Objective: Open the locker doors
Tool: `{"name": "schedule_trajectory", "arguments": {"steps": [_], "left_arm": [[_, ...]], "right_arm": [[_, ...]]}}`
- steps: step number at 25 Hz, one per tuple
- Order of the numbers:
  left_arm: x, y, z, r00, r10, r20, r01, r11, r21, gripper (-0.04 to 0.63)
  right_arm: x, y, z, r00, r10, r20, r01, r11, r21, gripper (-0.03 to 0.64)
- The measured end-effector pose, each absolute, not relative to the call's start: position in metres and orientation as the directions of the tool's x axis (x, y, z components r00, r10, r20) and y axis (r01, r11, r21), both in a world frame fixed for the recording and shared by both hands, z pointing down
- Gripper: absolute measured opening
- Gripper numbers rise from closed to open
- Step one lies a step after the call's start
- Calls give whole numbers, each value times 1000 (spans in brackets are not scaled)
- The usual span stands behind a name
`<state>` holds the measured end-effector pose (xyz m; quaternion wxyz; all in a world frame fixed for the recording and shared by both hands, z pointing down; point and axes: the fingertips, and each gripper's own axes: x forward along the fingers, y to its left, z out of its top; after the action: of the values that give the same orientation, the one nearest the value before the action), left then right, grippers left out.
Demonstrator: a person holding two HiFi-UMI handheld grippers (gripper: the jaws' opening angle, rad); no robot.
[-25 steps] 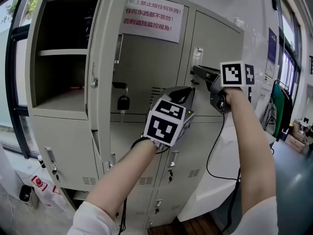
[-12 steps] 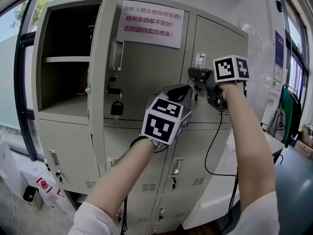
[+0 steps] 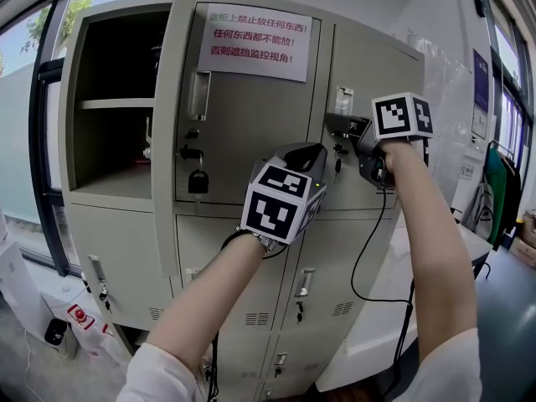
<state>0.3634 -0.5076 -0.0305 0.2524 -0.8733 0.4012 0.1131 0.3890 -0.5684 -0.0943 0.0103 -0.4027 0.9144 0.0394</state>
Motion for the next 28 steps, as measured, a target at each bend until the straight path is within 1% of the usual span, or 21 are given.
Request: {"name": "schedule_trajectory", "arguments": {"steps": [6, 11, 13, 16, 23, 28], "left_arm": [[373, -506, -23, 656, -646, -392, -755, -552, -353, 20], [385, -500, -20, 665, -642, -381, -747, -561, -358, 20], [394, -494, -18, 681, -630, -373, -732, -577, -363, 20], [406, -481, -18, 701, -605, -377, -713, -598, -366, 20], [437, -447, -16, 752, -546, -370, -660, -630, -409, 20], [462, -431, -8, 787, -500, -361, -614, -692, -380, 20]], "right_arm": [[396, -538, -93, -694, -720, 4, -716, 690, 111, 146], [411, -509, -92, -678, -734, 28, -722, 673, 161, 143], [418, -499, -91, -667, -745, 33, -729, 660, 181, 118], [428, -484, -90, -663, -748, 23, -732, 655, 187, 120], [460, -446, -89, -644, -765, -26, -759, 634, 144, 119], [493, -417, -88, -610, -791, -44, -790, 602, 119, 118]]}}
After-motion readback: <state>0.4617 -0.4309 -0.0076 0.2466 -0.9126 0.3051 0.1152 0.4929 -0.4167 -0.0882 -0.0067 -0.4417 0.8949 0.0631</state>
